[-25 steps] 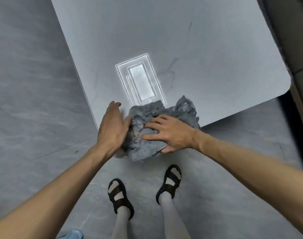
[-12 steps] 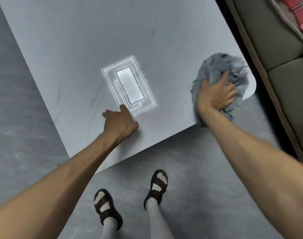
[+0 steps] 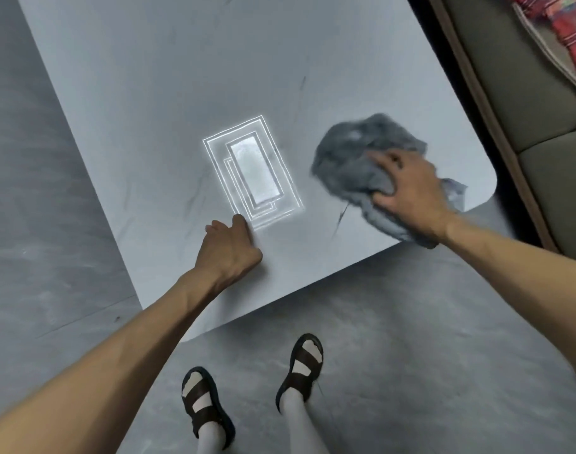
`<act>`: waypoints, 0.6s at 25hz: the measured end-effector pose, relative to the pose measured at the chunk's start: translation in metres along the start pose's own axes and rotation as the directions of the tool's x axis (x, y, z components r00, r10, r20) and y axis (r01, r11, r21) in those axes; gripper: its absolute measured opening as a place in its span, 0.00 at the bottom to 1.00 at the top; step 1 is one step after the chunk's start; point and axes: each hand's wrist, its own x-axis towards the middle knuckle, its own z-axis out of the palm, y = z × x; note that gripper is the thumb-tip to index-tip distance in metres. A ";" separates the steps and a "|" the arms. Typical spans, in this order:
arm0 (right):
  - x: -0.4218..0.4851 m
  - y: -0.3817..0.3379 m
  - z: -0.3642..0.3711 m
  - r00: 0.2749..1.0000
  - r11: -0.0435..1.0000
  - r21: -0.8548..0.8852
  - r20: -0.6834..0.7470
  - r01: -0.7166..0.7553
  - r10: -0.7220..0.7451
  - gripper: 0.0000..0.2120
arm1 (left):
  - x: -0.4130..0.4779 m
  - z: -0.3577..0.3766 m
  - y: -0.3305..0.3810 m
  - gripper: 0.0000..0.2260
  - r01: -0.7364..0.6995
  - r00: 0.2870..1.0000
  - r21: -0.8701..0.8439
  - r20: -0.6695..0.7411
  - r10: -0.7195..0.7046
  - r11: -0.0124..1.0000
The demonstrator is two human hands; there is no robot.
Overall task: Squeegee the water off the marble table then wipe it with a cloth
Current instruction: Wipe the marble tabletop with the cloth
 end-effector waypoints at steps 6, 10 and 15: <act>0.068 -0.146 0.022 0.592 0.595 0.222 -0.084 -0.773 0.801 0.37 | -0.022 -0.013 -0.053 0.04 -0.007 0.946 -0.447 -0.294 -0.140 0.895; 0.051 -0.283 0.043 0.956 0.962 0.089 -0.117 -0.260 0.269 0.36 | -0.034 -0.025 -0.114 0.09 0.109 0.803 -0.539 -0.448 -0.393 0.835; -0.031 -0.320 0.057 0.645 0.673 0.099 0.214 0.733 -0.734 0.37 | -0.041 -0.027 -0.133 0.14 0.164 0.765 -0.417 -0.519 -0.382 0.894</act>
